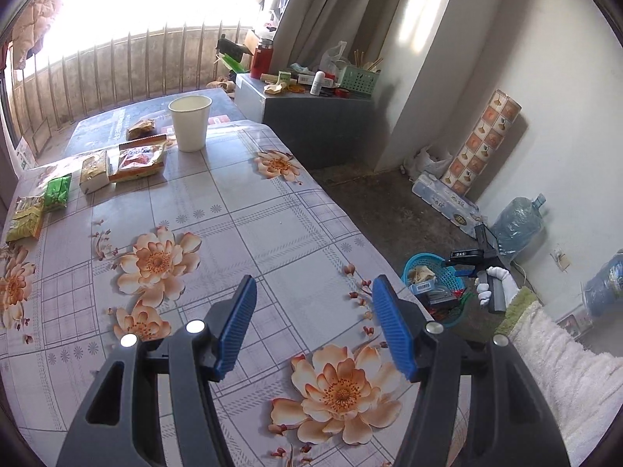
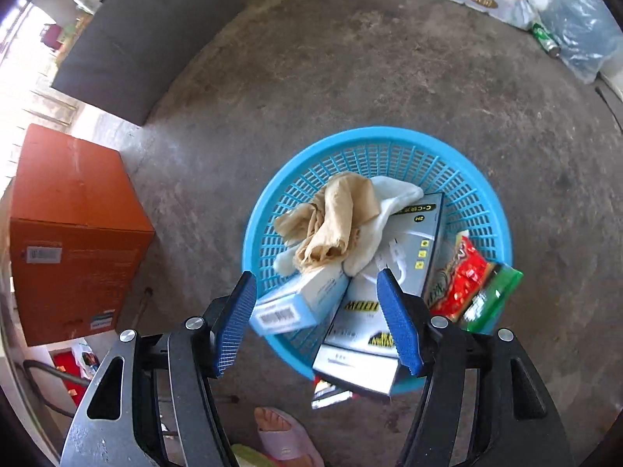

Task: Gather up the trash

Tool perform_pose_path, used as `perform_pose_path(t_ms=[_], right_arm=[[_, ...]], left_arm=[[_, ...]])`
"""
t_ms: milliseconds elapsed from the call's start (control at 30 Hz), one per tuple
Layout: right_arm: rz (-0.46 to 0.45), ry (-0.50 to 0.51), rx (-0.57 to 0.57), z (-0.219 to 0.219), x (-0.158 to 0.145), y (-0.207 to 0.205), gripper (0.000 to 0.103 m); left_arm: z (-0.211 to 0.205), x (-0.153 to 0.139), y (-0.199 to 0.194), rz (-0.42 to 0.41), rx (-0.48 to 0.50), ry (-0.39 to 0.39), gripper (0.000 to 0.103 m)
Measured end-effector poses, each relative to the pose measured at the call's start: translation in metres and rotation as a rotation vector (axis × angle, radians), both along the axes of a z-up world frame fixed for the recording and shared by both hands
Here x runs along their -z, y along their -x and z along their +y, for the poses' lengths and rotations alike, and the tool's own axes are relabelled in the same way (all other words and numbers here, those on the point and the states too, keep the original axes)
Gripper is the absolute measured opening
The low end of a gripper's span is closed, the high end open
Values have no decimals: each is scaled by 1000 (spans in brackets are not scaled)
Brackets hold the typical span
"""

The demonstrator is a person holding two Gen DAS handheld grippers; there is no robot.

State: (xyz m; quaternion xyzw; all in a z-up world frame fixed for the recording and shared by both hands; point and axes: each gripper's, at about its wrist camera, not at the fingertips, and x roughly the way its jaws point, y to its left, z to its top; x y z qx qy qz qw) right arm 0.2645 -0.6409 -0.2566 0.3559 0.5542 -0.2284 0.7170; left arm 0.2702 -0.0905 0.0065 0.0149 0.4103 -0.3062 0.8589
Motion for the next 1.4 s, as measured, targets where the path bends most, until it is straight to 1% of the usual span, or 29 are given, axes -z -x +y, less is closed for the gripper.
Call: perform_pose_path(t_ms=[67,133,167,200,233,267,300,333,400,433,500,567,667,700,733,800,867,967,1067,1133,1167,1200,1267,1400], right_arm=[[-84,58,-33,26,-41,27,61],[-179,106,-81,60,-84,49,61],[-229,129,-110,79,-106,65,65],[-273,153,-141,99,-126,78,72],[-318,173,-176,121,-146,96,75],[-359,197,-200,142,-164,111,79],[-393,228,-215,164,-180,125,85],[-423,257,-232,185,-195,138,88],[-493,319,-255,224,-220,168,95],[-522,356,-261,242,-232,182,95],[-575,411,-267,275,-247,206,95],[-587,471,-281,301,-255,223,95],[-556,561,-304,334,-256,239,95],[-548,573,-306,342,-257,243,95],[-566,584,-313,351,-260,249,95],[-605,623,-313,363,-267,261,95],[-616,664,-323,371,-269,264,95],[-602,688,-362,376,-271,260,95],[-576,704,-370,381,-265,261,95],[-529,715,-358,377,-259,255,95],[-504,717,-356,381,-256,258,95],[-479,719,-354,381,-251,257,95],[-433,725,-359,378,-242,254,95],[-368,725,-371,374,-228,251,95]], left_arm=[[8,-7,21,-17,2,15,64],[18,-13,44,-42,-18,20,71],[22,-17,57,-63,-37,26,74],[28,-19,69,-87,-61,36,80],[32,-21,83,-112,-88,44,85],[36,-23,96,-133,-113,53,86],[39,-24,108,-150,-132,62,88],[41,-24,120,-163,-148,73,94],[45,-24,143,-181,-189,98,98],[46,-22,153,-182,-210,100,98],[43,-18,169,-178,-234,78,98],[41,-12,185,-162,-275,43,98],[41,0,207,-159,-342,25,98],[41,3,213,-143,-341,29,98],[41,7,217,-125,-332,31,97],[36,11,229,-106,-316,10,98],[29,15,240,-112,-318,-28,98],[21,17,249,-123,-294,-61,98],[17,14,250,-152,-329,-89,98],[15,12,247,-176,-363,-111,98],[14,12,245,-188,-378,-125,98],[13,13,243,-187,-395,-142,98],[12,18,238,-156,-407,-157,97],[6,33,224,-53,-396,-185,98]])
